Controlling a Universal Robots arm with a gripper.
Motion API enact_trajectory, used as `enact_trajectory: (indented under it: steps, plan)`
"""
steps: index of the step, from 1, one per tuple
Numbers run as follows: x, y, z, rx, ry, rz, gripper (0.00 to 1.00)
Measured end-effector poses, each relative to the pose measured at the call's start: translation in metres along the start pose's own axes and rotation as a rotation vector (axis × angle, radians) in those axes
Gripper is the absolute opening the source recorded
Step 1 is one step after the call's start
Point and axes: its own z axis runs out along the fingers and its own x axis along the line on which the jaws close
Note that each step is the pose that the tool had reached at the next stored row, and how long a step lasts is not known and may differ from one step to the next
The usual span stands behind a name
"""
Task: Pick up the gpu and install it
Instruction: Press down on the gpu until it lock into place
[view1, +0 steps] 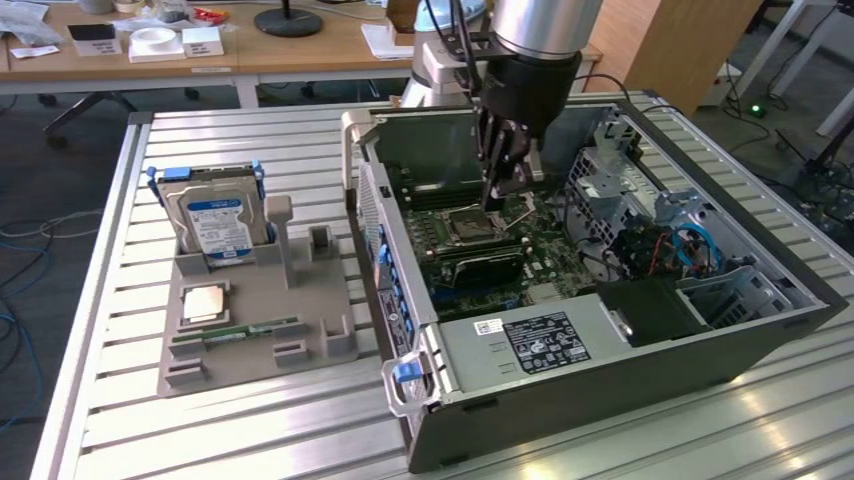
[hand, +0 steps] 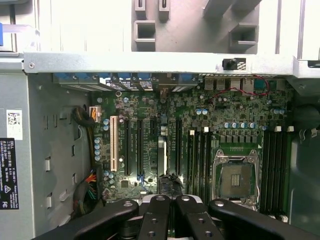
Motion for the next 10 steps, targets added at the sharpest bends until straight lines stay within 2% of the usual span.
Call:
enact_trajectory:
  steps: [7, 10]
  plan:
    - [-0.001, 0.0, 0.0093, 0.0, -0.0002, 0.0, 0.11]
    - [-0.001, 0.0, 0.0104, -0.0001, -0.0001, 0.0, 0.11]
